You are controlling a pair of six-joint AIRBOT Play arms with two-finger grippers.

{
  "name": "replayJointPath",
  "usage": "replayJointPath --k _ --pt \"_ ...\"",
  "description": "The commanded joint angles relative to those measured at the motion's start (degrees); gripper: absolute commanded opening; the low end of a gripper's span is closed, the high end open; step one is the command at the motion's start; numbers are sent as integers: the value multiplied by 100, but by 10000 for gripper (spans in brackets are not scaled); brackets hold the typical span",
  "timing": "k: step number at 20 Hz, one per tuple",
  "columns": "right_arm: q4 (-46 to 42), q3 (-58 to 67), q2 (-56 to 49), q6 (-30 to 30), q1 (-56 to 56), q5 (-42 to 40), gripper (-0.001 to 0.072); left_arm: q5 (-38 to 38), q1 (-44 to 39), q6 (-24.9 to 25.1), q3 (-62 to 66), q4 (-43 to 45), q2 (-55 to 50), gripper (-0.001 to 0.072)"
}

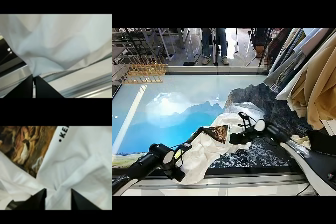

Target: Fold the clothes and pants, and hang the long-sleeved shirts on hangers.

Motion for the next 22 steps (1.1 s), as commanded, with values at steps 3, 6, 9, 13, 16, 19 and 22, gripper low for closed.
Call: replayJointPath --k 3,6,9,13,16,19,22 --pt "-1497 719 -308 1040 214 699 15 -210 -9 197 675 181 470 4" --pt "-2205 1237 793 940 212 1158 12 -627 179 669 1517 92 608 4" --pt "-2632 1917 2076 846 212 1572 11 -774 992 1174 2837 -424 719 3" --pt "-2505 1845 2459 704 210 1784 241 -1021 2218 1847 3971 -1296 745 4" --pt "-1978 1266 1794 603 212 1766 522 -1128 2472 1923 3971 -1506 671 5" --pt "-2039 848 739 577 179 1342 521 -1182 2463 1923 3969 -1628 560 6" --pt "-2057 999 -203 52 -55 879 565 -1191 2463 1921 3969 -1757 525 6"
